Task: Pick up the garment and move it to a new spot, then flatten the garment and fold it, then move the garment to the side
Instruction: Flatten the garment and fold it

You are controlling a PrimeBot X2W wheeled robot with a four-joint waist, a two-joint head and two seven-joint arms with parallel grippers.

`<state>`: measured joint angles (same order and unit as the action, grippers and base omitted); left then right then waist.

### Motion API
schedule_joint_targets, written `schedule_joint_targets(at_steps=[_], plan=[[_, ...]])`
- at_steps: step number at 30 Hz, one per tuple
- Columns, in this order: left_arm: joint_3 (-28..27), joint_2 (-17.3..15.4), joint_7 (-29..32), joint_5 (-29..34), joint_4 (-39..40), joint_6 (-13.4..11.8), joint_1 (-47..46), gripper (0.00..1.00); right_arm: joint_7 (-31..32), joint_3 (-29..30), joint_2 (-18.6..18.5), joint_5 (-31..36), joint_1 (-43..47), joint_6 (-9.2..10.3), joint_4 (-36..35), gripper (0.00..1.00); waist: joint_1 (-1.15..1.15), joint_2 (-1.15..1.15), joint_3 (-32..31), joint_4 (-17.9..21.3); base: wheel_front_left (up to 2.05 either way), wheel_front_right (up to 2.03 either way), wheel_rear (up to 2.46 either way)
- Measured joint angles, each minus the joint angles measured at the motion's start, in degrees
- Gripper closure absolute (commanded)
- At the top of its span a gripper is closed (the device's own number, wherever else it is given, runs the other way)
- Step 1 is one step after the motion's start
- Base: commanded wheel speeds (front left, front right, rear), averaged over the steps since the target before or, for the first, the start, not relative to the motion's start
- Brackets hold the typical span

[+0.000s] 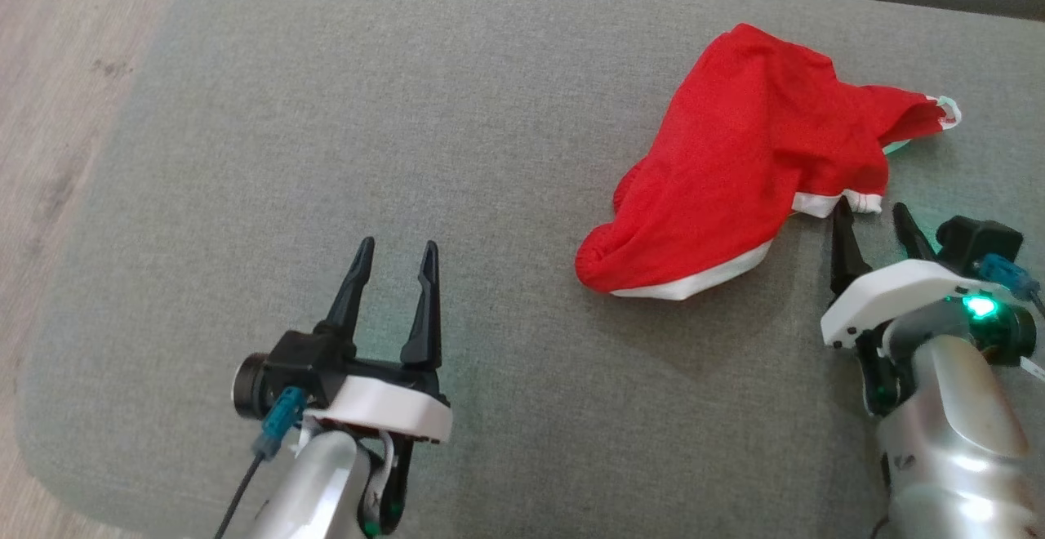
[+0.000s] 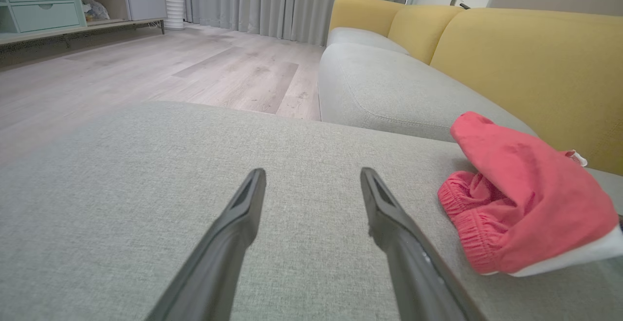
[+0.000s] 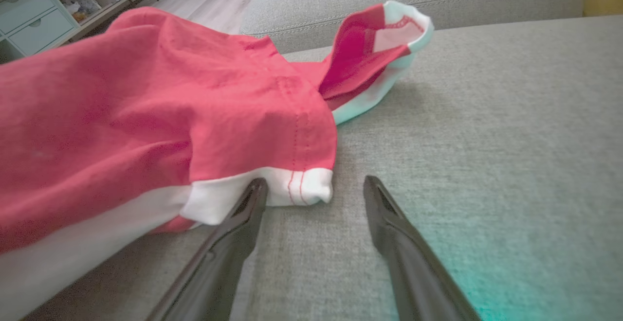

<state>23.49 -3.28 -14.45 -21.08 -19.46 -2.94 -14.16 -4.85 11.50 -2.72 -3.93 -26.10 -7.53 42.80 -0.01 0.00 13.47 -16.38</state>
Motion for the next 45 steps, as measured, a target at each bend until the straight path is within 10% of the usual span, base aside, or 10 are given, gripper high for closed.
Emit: schedule_joint_targets(at_steps=[2, 3, 15, 37, 38, 45], plan=[[-0.7, 0.1, 0.0, 0.4, -0.2, 0.5, -0.1, 0.0, -0.5, -0.2, 0.0, 0.0, -0.8, 0.0, 1.5, 0.13, 0.0, 0.0, 0.1, -0.1, 0.0, 0.0, 0.0], [-1.0, 0.2, 0.0, 0.6, -0.2, 0.5, -0.2, 0.0, -0.9, -0.3, 0.0, 0.0, -1.3, 0.0, 2.1, 1.0, 0.01, 0.0, 0.1, 0.0, 0.0, 0.0, 0.0], [-1.9, 0.4, 0.0, 2.6, -1.9, 1.8, 0.0, 0.0, -4.8, 1.2, 0.0, -0.8, -0.6, 0.0, 2.8, 1.0, 0.01, 0.0, -2.4, 3.1, 0.0, 0.0, 0.0], [-1.5, 0.4, 0.0, 4.0, -2.6, 3.0, 1.7, 0.0, 5.9, 5.5, 0.2, -4.1, 19.1, 0.0, -19.1, 1.0, 0.01, 0.0, -7.0, 9.5, 0.0, 0.0, 0.0], [-1.5, 0.4, 0.0, 4.0, -2.6, 3.0, 1.7, 0.0, 5.8, 5.5, 0.2, -4.0, 19.2, 0.0, -19.9, 0.03, 0.01, 0.0, -7.1, 9.6, 0.0, 0.0, 0.0], [-1.5, 0.4, 0.0, 4.0, -2.5, 3.0, 1.8, 0.0, -0.8, 0.8, 0.2, -6.4, 19.5, 0.0, -25.7, 0.0, 0.01, 0.0, -7.2, 10.5, 0.0, 0.0, 0.0]])
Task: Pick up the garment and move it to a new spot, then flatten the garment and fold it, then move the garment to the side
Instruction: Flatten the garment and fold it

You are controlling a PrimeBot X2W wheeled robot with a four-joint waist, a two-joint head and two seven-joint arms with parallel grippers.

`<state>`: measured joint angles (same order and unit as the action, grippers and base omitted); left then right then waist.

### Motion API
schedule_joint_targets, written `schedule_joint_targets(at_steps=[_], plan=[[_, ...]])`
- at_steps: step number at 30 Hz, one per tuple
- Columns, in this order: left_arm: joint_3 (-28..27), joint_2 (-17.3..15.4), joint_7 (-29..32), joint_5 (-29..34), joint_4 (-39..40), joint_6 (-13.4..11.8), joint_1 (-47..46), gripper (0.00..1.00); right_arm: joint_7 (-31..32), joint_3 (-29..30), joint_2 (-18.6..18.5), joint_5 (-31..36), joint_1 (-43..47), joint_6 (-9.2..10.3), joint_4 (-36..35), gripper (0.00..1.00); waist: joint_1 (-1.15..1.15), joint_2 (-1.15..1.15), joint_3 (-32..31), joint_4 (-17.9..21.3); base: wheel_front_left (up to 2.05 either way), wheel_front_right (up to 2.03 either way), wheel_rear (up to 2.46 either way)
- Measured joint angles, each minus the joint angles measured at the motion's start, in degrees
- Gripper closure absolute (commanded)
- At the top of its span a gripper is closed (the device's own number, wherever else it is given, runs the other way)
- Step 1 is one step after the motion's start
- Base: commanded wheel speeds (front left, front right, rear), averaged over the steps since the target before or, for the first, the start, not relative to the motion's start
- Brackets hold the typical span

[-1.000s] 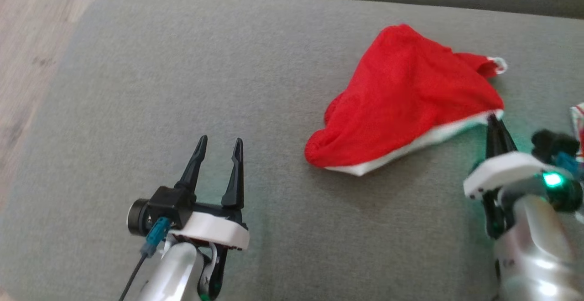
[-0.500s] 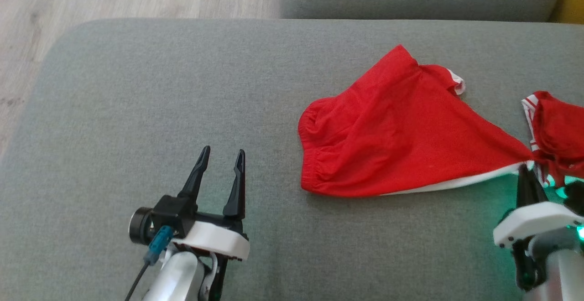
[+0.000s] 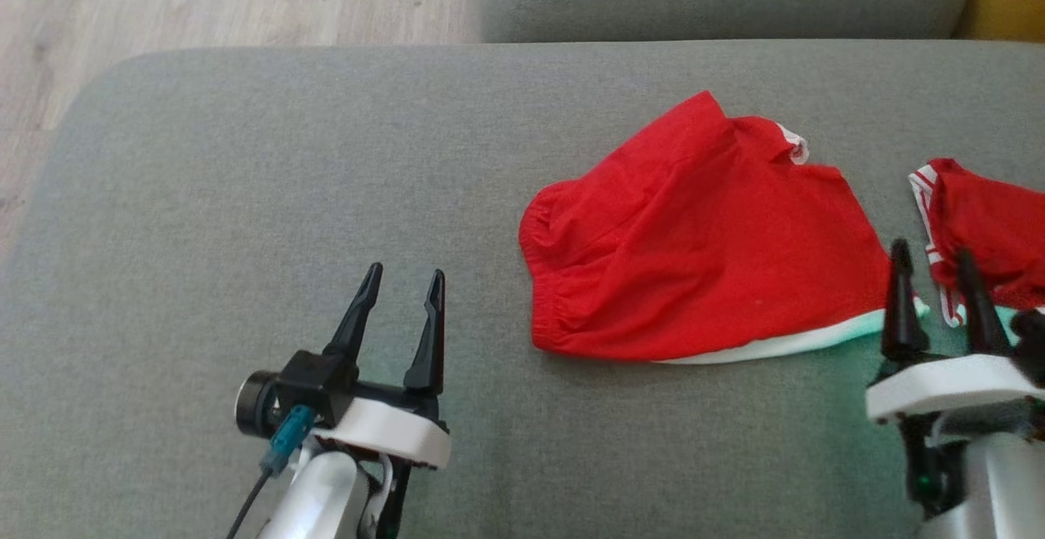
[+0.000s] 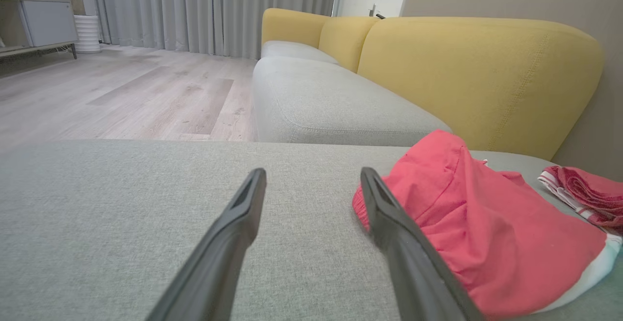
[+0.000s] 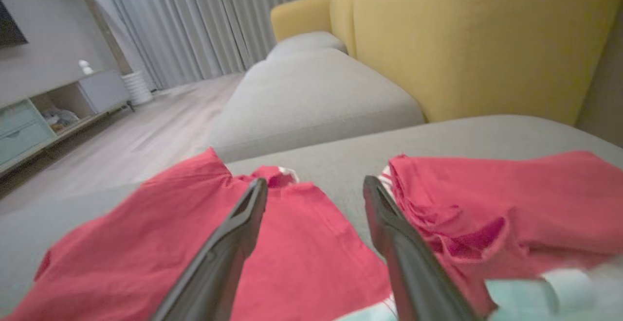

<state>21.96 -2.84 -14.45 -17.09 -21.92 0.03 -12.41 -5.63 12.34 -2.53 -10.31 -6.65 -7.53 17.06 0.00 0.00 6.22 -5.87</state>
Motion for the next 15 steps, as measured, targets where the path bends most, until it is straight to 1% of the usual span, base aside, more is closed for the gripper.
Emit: schedule_joint_targets(at_steps=[2, 4, 8, 10, 12, 15], plan=[[0.0, 0.0, 0.0, 0.0, 0.2, 0.1, 0.0, 0.0, -2.2, -2.4, 0.0, -0.9, 0.1, 0.0, -1.5, 0.0, 0.0, 0.0, 0.1, 0.4, 0.0, 0.0, 0.0], [0.0, 0.0, 0.0, 0.0, 0.5, 0.7, 0.0, 0.0, -4.3, -4.2, 0.0, -2.5, 0.8, 0.0, -2.6, 0.0, 0.0, 0.0, 0.3, 0.7, 0.0, 0.0, 0.0], [0.9, 0.0, 0.0, 0.0, 0.4, 2.9, 0.0, 0.0, -6.0, -5.9, 0.0, -2.9, 2.2, 0.0, -2.8, 0.0, -0.01, 0.0, 1.0, 1.4, 0.0, 0.0, 0.0], [2.5, 0.0, 0.0, 0.0, -0.9, 4.3, -0.1, 0.0, -6.5, -6.4, 0.0, -3.3, 2.6, 0.0, -2.8, 0.0, -0.01, 0.0, 1.4, 1.7, 0.0, 0.0, 0.0], [4.6, 0.0, 1.5, -0.6, -2.5, 5.6, -0.2, 0.0, -6.6, -6.6, 0.0, -3.3, 2.6, 0.0, -2.6, 0.0, -0.01, 0.0, 1.7, 2.0, 0.0, 0.0, 0.0], [8.1, 0.0, 4.5, -3.7, -3.8, 6.6, -0.7, 0.0, -7.0, -6.8, 0.0, -3.3, 2.5, 0.0, -2.3, 0.0, -0.01, 0.0, 2.2, 2.5, 0.0, 0.0, 0.0]])
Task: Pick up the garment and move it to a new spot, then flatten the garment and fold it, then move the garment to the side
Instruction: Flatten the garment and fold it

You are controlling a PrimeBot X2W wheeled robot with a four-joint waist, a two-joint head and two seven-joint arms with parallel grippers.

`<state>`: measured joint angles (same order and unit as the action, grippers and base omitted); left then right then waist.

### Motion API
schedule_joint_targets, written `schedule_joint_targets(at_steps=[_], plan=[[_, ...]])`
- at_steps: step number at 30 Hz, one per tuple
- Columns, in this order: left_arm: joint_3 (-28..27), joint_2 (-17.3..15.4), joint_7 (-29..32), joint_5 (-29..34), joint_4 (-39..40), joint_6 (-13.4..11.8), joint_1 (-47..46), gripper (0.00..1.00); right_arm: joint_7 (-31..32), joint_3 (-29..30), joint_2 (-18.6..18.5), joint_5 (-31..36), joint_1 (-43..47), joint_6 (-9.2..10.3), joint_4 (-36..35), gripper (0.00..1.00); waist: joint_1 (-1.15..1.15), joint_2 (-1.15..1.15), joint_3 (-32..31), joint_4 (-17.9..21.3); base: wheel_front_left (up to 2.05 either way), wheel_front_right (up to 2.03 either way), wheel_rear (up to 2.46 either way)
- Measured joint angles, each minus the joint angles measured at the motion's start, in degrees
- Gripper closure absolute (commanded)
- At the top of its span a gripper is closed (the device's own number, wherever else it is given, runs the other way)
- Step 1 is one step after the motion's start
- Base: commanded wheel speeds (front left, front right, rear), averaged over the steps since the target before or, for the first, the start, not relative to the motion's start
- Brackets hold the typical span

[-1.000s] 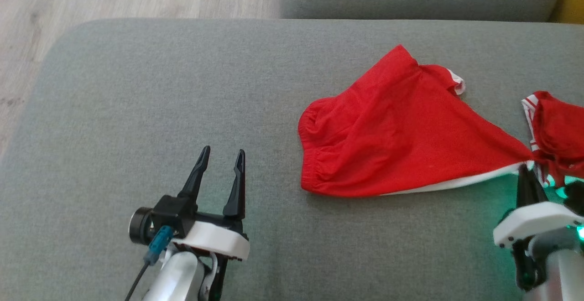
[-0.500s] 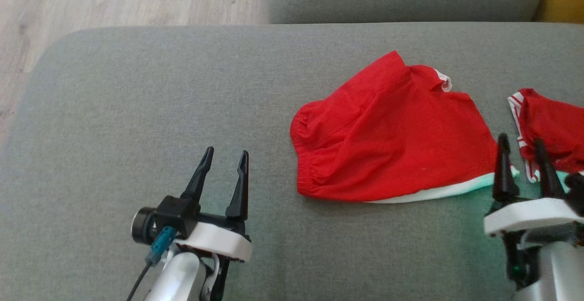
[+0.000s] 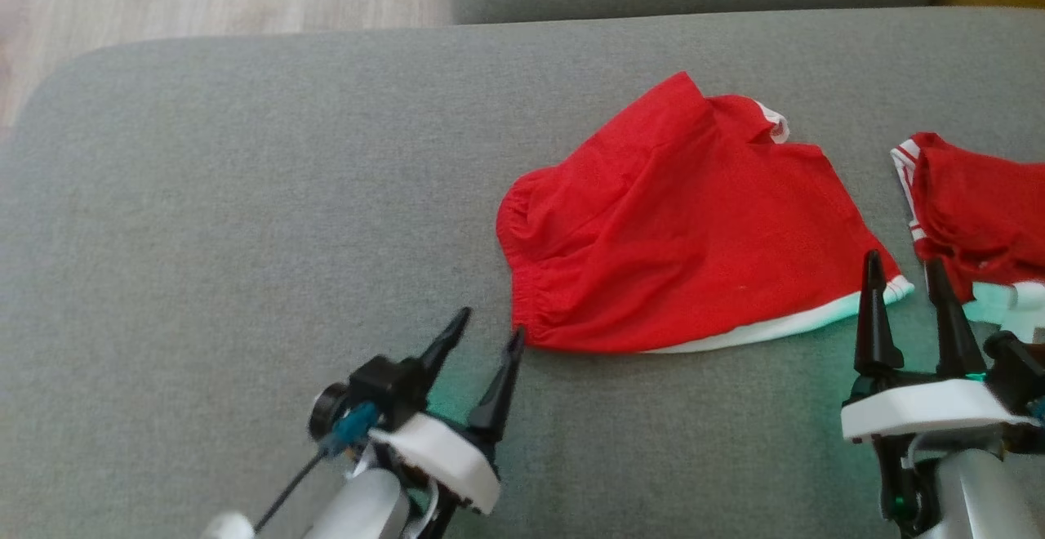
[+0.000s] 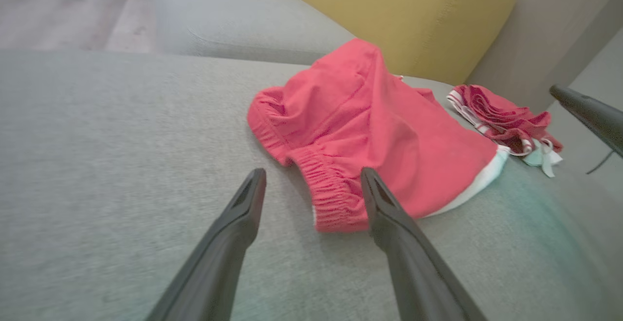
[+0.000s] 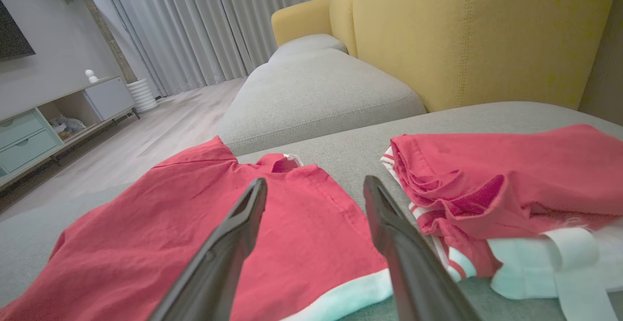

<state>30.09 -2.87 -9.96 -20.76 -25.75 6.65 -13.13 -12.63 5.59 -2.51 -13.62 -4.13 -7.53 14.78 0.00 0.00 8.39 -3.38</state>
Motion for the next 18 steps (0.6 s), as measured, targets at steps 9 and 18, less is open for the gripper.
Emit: schedule_joint_targets(at_steps=[9, 18], plan=[[4.6, -0.3, 8.8, -16.1, -2.2, 0.5, -4.7, 0.0, -0.6, -1.0, 0.0, -0.5, -0.8, 0.0, 2.3, 0.0, 0.0, 0.0, 1.0, 2.6, 0.0, 0.0, 0.0], [9.2, -2.7, 10.9, -24.5, -2.9, 0.5, -8.4, 0.94, -1.2, -1.1, 0.0, -0.5, -2.0, 0.0, 3.7, 0.0, 0.0, 0.0, 2.1, 4.3, 0.0, 0.0, 0.0]])
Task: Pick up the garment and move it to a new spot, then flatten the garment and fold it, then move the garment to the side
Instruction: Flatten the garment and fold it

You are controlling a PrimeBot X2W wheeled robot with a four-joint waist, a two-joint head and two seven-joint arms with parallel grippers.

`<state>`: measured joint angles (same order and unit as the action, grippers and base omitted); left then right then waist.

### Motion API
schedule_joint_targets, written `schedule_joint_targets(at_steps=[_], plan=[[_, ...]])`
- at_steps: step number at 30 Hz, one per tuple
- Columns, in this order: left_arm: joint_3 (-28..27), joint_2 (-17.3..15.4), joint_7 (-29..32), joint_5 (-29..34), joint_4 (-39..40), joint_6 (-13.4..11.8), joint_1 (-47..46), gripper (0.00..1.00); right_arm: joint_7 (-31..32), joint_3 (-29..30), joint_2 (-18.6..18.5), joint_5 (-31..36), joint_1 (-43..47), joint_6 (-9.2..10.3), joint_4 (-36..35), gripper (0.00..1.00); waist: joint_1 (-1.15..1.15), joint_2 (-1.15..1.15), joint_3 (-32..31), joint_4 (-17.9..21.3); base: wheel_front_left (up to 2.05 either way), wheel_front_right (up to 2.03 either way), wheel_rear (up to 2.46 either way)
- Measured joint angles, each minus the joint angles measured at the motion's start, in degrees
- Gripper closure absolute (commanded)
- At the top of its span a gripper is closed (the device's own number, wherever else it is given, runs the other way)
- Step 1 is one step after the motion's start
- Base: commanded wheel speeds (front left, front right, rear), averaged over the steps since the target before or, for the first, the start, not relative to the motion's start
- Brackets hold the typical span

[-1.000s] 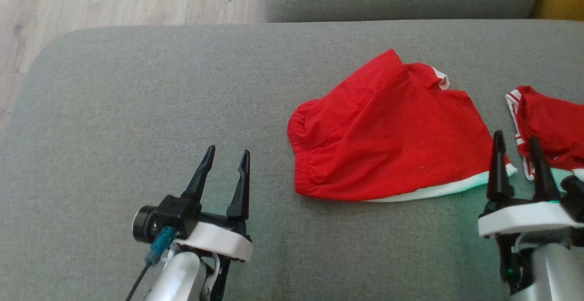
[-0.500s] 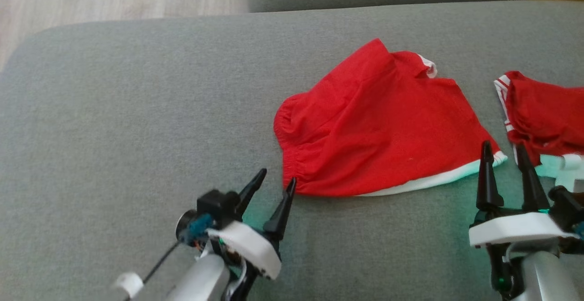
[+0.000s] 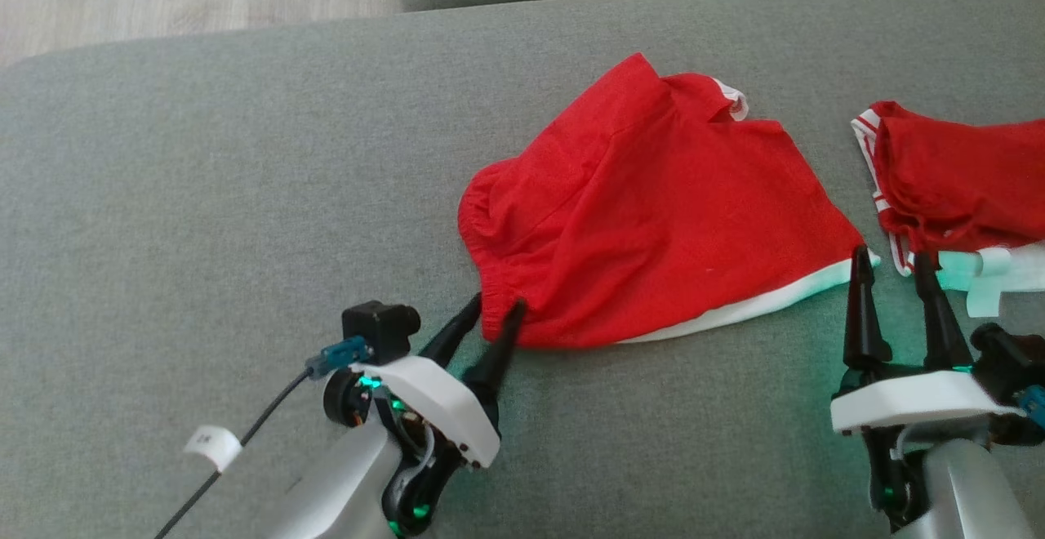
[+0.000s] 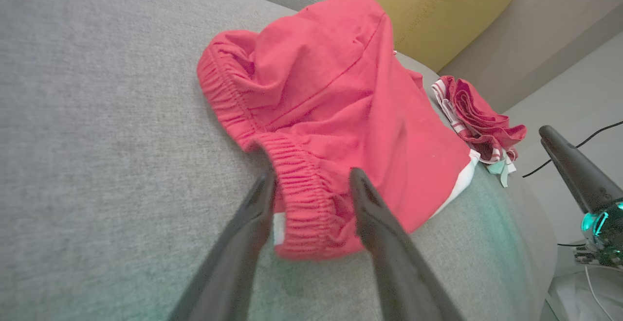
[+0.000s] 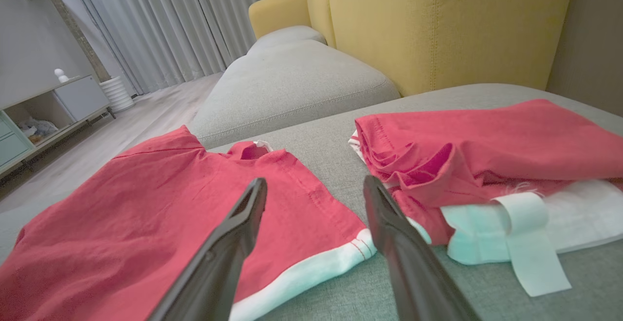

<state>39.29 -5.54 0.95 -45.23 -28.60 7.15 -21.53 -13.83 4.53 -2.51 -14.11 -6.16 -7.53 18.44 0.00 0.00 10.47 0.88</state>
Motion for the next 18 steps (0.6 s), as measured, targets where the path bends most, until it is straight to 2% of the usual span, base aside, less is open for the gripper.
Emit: schedule_joint_targets(at_steps=[1, 13, 18], plan=[[0.6, -0.4, -0.1, -0.7, 0.0, 0.0, -0.3, 1.0, -0.2, 0.0, 0.0, 0.0, -0.1, 0.0, 0.0, 0.0, 0.0, 0.0, 0.0, 0.1, 0.0, 0.0, 0.0], [4.0, -5.4, -8.9, -2.2, 3.7, 0.0, -1.0, 1.0, -0.4, 0.3, 0.0, 0.1, -0.2, 0.0, 0.8, 0.0, 0.0, 0.0, -1.1, -1.3, 0.0, 0.0, 0.0], [4.2, -8.2, -9.9, -2.0, 6.8, 0.0, -1.0, 1.0, -0.4, 0.1, 0.0, 0.1, -0.2, 0.0, 0.8, 0.0, 0.0, 0.0, -0.7, -2.2, 0.0, 0.0, 0.0]])
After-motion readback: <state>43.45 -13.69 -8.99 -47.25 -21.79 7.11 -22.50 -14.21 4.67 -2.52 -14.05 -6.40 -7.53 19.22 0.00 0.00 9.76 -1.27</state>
